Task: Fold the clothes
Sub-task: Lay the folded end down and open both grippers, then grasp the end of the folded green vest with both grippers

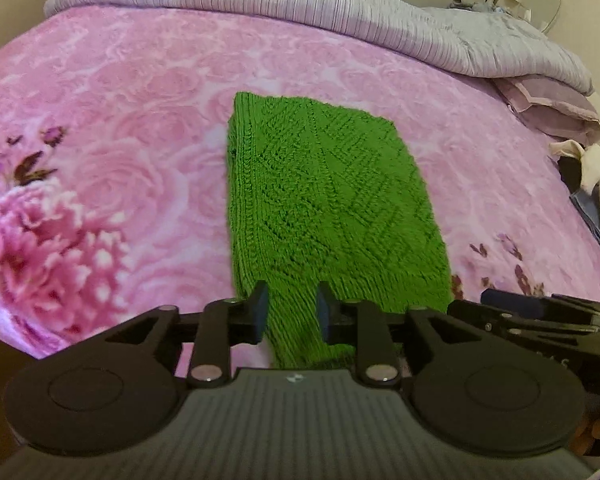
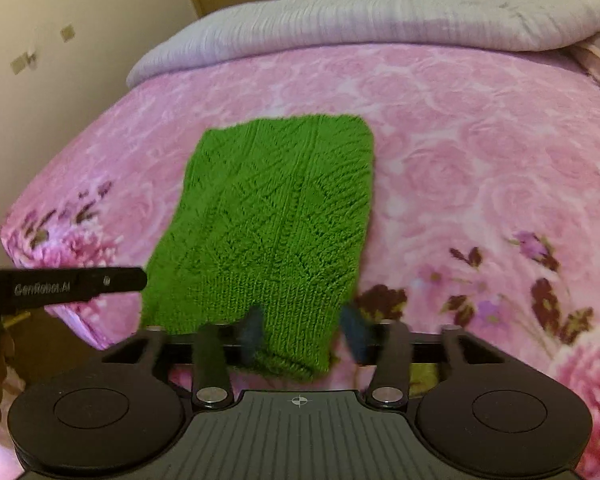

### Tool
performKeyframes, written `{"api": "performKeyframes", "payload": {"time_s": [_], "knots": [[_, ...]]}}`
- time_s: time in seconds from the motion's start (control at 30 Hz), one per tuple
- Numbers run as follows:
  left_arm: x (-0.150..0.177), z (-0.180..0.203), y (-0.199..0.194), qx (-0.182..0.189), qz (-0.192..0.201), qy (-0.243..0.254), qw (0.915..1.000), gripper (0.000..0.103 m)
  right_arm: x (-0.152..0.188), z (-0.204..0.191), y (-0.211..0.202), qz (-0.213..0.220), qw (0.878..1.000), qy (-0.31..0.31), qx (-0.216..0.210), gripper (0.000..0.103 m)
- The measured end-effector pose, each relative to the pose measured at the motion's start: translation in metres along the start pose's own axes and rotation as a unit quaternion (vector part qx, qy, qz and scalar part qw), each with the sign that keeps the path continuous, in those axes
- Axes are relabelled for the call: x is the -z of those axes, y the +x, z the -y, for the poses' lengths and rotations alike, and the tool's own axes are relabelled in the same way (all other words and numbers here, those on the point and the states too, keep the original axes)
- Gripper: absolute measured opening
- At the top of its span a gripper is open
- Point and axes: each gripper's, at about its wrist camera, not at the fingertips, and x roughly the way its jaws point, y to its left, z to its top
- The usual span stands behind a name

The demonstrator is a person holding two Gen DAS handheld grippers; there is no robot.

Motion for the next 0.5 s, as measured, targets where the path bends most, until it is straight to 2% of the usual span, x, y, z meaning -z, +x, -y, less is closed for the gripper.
{"api": "performKeyframes", "payload": {"time_s": [0.23, 0.5], "knots": [[0.016, 0.012, -0.031, -0.019, 0.015, 0.009, 0.9997, 0.036, 0.008, -0.001, -0.023, 0.008, 1.000, 0.001, -0.002, 0.055], [0.029, 0.017, -0.051, -0.014, 0.032, 0.006, 0.9994, 0.042, 0.017, 0.005, -0.043, 0.014, 1.000, 0.002, 0.014, 0.056]]}}
